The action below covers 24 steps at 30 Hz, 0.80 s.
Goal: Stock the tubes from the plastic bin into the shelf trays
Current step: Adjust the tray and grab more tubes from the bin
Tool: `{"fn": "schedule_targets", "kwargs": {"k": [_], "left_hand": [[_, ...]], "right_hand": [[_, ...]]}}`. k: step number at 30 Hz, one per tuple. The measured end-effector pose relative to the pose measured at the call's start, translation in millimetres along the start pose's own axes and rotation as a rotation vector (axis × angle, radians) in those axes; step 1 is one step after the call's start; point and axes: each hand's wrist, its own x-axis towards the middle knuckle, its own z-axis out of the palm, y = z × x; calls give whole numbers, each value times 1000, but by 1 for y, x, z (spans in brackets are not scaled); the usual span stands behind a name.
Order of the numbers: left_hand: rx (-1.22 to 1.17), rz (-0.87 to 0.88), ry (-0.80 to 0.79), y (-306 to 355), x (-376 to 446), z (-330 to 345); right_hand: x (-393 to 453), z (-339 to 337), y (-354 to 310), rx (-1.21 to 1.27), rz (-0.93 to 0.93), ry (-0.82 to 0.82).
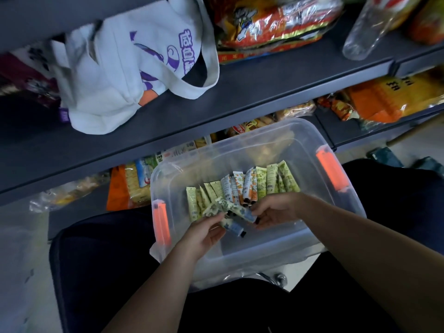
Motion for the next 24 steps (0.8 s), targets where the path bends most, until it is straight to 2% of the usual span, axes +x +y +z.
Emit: {"fn": "schedule_targets", "kwargs": {"k": [4,8,12,18,24], "left_hand": [[-29,87,-40,12,-10,9],[10,151,-88,24,-21,18],[32,220,-127,35,-35,26],[40,297,-164,50,-59,36],[78,362,-198,60,-81,41]], "right_hand": [[-17,1,2,85,-162,-6],[-34,6,1,146,-240,-69],[-50,15,-1,195,-365,-52],[-69,24,-4,154,-540,127],[-90,31,-7,73,-606,265]]}}
